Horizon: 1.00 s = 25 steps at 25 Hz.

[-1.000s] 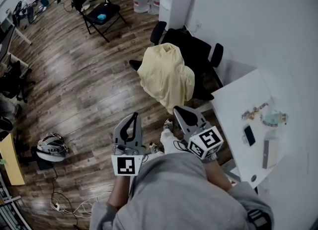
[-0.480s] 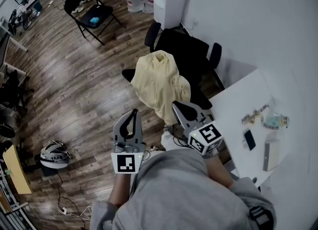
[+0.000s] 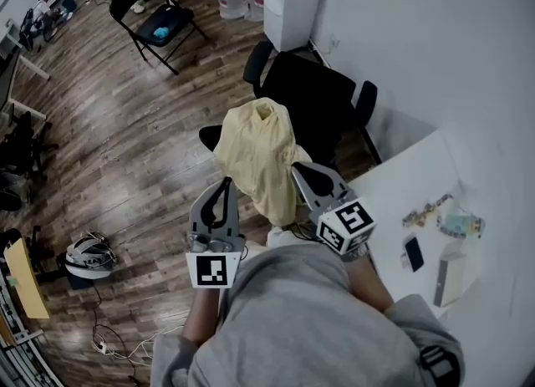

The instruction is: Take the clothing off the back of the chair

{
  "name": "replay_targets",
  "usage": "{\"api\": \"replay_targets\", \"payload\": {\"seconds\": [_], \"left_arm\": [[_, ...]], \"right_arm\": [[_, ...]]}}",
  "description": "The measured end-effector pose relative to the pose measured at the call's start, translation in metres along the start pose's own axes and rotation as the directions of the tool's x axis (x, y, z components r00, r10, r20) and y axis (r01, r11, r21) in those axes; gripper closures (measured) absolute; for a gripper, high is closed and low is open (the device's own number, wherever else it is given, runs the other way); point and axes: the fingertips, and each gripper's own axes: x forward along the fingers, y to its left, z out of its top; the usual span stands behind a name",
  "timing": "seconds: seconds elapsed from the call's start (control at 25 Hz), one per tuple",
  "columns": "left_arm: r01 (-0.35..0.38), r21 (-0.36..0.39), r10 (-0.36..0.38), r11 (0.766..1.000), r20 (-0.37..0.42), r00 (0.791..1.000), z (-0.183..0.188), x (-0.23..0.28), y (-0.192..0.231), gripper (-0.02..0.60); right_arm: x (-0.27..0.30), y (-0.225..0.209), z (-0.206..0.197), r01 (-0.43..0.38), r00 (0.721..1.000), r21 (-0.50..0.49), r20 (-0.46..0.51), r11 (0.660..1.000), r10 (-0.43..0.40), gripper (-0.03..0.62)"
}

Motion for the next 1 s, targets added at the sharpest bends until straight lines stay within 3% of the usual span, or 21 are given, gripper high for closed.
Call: {"api": "replay_targets", "payload": {"seconds": [0.2, 0.52, 1.0], "left_arm": [[-0.029, -0.004, 0.029, 1.0, -0.001, 1.0, 0.0, 0.015, -0.002, 0.549], [-0.01, -0.001, 0.01, 1.0, -0.013, 1.0, -0.004, 0.034, -0.001, 0.549], [0.092, -0.016, -0.093, 0.996, -0.037, 0.995, -0.014, 0.082, 0.016, 0.549]], "right_arm": [[0.008, -0.021, 0.005, -0.007, 1.0, -0.014, -0.025, 1.0, 0.007, 0.559], [0.021, -0.047, 0.012, 0.022, 0.997, -0.016, -0.071, 1.0, -0.023, 0.559], [0.064, -0.085, 0.024, 0.103, 0.985, -0.008, -0.14, 0.995, -0.103, 0.55]]}}
